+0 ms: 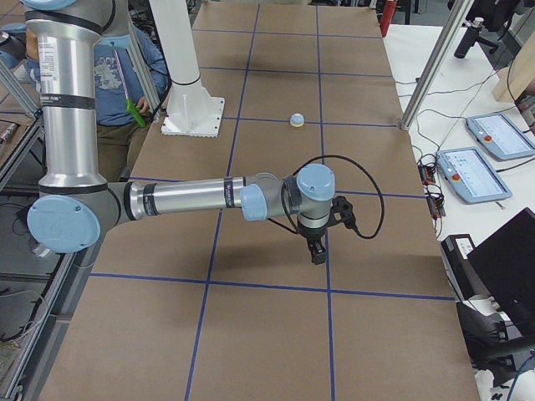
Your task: Place and press bell with both arms
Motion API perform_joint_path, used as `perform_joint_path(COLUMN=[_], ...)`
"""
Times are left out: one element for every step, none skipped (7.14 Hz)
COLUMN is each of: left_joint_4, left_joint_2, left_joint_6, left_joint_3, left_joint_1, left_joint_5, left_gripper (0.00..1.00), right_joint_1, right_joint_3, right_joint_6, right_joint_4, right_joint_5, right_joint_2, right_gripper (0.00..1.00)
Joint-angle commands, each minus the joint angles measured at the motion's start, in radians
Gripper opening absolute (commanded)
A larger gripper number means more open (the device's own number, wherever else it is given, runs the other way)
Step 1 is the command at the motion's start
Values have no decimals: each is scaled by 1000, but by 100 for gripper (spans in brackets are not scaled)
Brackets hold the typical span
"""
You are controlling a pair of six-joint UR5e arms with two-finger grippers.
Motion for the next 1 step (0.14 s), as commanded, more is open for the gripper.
perform_joint_path(left_joint_4=[-2], left_joint_2=[0], left_joint_6=[0], left_joint_3=[-3], left_joint_1=[0], left_joint_5=[-5], left_gripper=[100], right_joint_1=[0], right_joint_3=[7], right_joint_6=[1], right_joint_4=[0], right_joint_5=[1], right_joint_2=[-8], right_gripper=[100])
